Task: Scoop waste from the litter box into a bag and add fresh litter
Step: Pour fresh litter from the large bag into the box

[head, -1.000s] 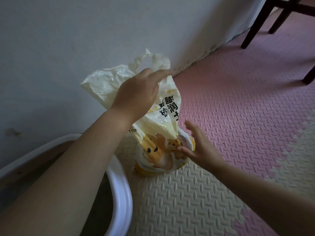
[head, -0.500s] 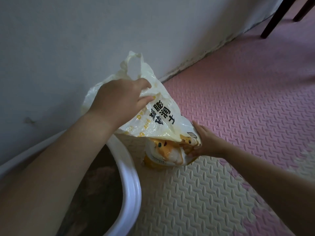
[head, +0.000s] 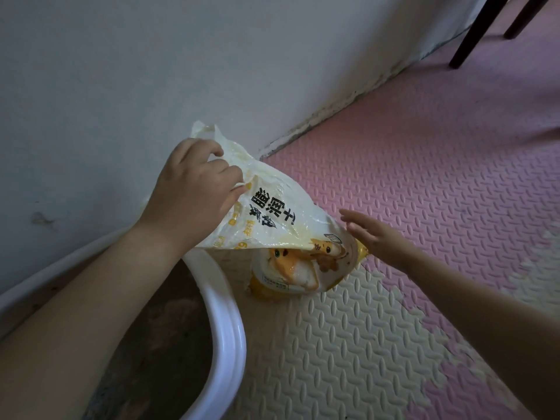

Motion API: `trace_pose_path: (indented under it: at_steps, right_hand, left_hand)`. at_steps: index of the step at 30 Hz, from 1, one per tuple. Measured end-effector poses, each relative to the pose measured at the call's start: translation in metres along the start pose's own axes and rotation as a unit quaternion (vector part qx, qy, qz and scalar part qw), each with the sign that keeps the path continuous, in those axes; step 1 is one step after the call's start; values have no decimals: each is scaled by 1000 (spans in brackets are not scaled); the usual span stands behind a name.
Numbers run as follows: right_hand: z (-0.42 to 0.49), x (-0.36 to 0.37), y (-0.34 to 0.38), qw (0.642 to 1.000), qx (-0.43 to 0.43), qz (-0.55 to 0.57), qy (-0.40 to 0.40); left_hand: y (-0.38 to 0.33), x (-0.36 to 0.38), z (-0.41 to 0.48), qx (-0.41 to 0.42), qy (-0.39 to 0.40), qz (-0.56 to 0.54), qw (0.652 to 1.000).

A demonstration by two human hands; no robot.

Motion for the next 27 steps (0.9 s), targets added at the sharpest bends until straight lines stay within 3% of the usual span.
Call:
trace_pose_path:
  at_steps: [4, 10, 15, 20, 27]
  right_hand:
    - [11, 8, 8, 996, -40, -83, -22]
    - [26, 27, 24, 992, -82, -80, -61]
    - [28, 37, 21, 989, -84, -25, -121]
    - [32, 47, 13, 974, -125, -65, -179]
    - [30, 51, 20, 954, -107, -51, -275]
  left_hand:
    - [0, -2, -1, -15, -29, -26, 999]
    - [1, -5, 4, -7, -46, -46, 998]
    - [0, -1, -1, -47, -13, -84, 995]
    - [0, 3, -8, -51, 1, -89, 995]
    - [2, 0, -7, -53, 30, -70, 996]
Point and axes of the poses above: each hand's wrist, its own z-axis towards the middle knuckle, its own x-axis out of the palm, y = z × x, the point moved 1 cm from there along z, towards the middle knuckle
